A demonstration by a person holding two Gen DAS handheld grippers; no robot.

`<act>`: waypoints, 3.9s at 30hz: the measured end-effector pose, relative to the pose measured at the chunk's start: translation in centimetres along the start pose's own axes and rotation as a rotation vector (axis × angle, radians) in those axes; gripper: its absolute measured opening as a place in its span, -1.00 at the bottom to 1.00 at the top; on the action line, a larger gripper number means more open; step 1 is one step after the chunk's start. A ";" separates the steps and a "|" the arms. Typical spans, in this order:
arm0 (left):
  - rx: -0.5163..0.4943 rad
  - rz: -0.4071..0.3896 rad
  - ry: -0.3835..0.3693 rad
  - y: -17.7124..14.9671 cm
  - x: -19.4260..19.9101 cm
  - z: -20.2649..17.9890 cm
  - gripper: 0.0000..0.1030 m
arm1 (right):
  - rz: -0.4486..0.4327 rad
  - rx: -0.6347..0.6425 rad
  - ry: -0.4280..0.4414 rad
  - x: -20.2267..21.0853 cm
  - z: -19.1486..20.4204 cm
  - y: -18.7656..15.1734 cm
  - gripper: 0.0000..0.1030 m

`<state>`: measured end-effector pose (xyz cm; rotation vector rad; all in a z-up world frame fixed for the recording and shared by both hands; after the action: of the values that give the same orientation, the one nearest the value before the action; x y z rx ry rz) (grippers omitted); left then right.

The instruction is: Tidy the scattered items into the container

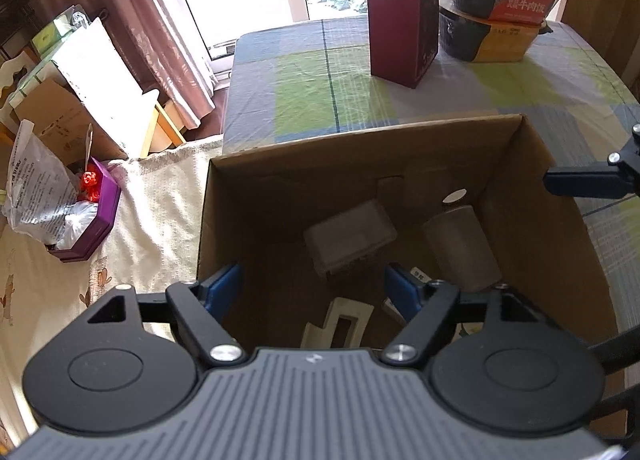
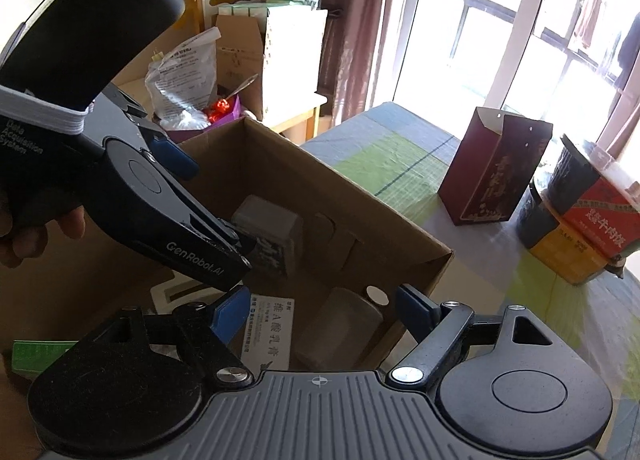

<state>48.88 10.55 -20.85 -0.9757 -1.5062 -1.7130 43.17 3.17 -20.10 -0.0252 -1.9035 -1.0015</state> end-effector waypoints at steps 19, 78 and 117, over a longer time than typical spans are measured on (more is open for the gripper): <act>0.040 0.000 0.008 -2.5 4.7 0.9 0.60 | -0.032 -0.102 0.001 4.9 1.3 -0.2 1.00; 0.308 -0.171 0.074 -19.6 31.2 -0.7 0.85 | -0.070 -0.270 -0.008 27.3 12.9 -4.7 1.00; 0.237 -0.223 0.096 -23.9 33.5 -5.3 0.97 | -0.028 -0.309 -0.012 31.0 14.5 -10.2 1.00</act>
<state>10.75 8.49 -4.60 -0.6146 -1.7591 -1.6564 11.42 -5.86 -6.37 -0.1846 -1.7477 -1.3094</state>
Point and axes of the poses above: each gripper's, at about its wrist camera, not at the fingertips, and x roughly against the way its jaws point, z to its left, y to its top, the point moved 9 cm from there along -x, roughly the way its jaws point, and after that the axes turned 10 degrees about x, right-handed, at the moved point
